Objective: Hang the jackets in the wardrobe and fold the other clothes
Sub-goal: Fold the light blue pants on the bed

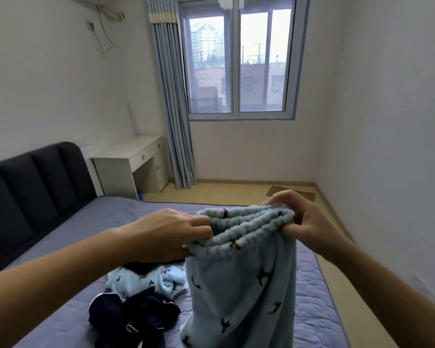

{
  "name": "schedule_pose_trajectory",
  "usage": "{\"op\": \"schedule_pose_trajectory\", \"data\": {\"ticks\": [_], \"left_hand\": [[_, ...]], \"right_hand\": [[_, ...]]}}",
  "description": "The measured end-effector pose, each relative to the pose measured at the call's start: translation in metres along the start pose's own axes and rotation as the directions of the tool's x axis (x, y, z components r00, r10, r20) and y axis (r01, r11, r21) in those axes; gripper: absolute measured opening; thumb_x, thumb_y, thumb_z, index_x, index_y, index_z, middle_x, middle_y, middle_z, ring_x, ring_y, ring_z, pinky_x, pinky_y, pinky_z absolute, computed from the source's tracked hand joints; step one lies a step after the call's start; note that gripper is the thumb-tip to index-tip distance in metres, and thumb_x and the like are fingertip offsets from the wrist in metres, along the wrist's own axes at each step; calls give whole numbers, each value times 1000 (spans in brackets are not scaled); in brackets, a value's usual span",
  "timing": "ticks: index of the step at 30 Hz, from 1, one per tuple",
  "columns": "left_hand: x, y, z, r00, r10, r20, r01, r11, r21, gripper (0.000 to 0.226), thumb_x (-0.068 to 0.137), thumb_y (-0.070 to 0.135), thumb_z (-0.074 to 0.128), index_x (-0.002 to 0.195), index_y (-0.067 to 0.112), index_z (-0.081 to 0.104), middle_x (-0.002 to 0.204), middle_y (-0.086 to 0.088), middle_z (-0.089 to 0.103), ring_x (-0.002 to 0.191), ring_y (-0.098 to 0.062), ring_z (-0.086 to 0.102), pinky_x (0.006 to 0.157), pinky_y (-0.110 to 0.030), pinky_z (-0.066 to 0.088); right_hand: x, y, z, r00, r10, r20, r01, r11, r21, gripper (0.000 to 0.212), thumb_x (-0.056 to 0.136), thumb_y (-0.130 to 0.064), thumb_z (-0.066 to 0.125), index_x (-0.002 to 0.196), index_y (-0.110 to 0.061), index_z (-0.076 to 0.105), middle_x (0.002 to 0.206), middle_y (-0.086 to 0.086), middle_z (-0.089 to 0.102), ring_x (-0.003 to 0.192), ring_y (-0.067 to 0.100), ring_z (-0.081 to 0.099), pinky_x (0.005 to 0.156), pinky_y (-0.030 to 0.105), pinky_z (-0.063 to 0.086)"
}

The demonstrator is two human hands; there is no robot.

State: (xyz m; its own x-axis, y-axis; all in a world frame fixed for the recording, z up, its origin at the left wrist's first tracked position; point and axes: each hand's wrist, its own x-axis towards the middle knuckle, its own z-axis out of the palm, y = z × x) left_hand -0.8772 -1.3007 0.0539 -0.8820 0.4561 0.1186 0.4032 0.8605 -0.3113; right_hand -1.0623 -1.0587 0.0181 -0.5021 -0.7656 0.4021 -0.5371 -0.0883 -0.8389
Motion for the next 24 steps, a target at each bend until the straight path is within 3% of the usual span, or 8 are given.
{"op": "schedule_pose_trajectory", "data": {"ticks": [2,5,8,11,13,17,21,24], "left_hand": [[-3,-10,-3,995,-90,-32,87,993,-83,20,84,32,66,99,24,54,98,10,56,73,-10,58,56,-22,43],[-12,-30,-8,971,-229,-66,215,961,-172,20,88,30,63,104,18,63,111,10,59,82,-18,63,64,-32,48],[-19,-42,-19,960,-269,-80,252,952,-171,22,87,30,66,105,18,66,115,12,61,88,-18,64,71,-34,52],[-24,-51,-31,958,-270,-93,259,959,-119,25,86,30,67,108,20,66,117,12,62,96,-15,64,76,-33,54],[-26,-57,-38,957,-275,-93,267,959,-90,23,87,31,66,107,21,66,116,11,62,97,-15,64,75,-30,53],[-29,-63,-52,971,-211,-115,211,977,-11,23,84,32,69,105,24,65,114,11,65,95,-12,65,71,-18,45],[-31,-68,-66,979,-188,-74,190,981,27,21,83,36,69,102,28,63,108,15,65,87,-4,61,68,-15,41],[-52,-91,-77,948,-309,-79,313,949,43,20,85,33,68,103,25,67,106,11,67,83,-11,65,65,-18,42]], "right_hand": [[8,-12,0,981,-156,119,173,973,-151,58,75,20,55,117,-20,57,118,-5,59,98,12,61,77,26,56],[19,-25,-2,850,-394,351,516,755,-404,50,79,7,62,117,-25,58,128,-8,51,117,9,52,85,19,52],[32,-38,-6,761,-402,510,639,602,-479,45,82,-4,66,116,-32,56,128,-14,46,114,3,51,84,18,52],[43,-51,-4,717,-392,577,694,478,-538,45,83,-12,67,118,-35,52,130,-17,44,103,5,56,73,20,55],[50,-56,-1,690,-372,621,719,447,-532,43,83,-14,66,117,-36,51,135,-16,45,103,3,57,74,15,54],[63,-64,-3,754,-214,621,612,572,-546,33,86,-13,64,110,-36,56,116,-16,57,99,6,58,79,16,54],[66,-63,-5,739,-53,672,612,471,-636,19,92,-22,56,105,-35,59,102,-18,55,87,2,55,73,16,51],[74,-67,-31,800,37,598,511,480,-713,21,90,-26,57,106,-38,63,103,-30,50,72,-4,53,68,15,48]]}}
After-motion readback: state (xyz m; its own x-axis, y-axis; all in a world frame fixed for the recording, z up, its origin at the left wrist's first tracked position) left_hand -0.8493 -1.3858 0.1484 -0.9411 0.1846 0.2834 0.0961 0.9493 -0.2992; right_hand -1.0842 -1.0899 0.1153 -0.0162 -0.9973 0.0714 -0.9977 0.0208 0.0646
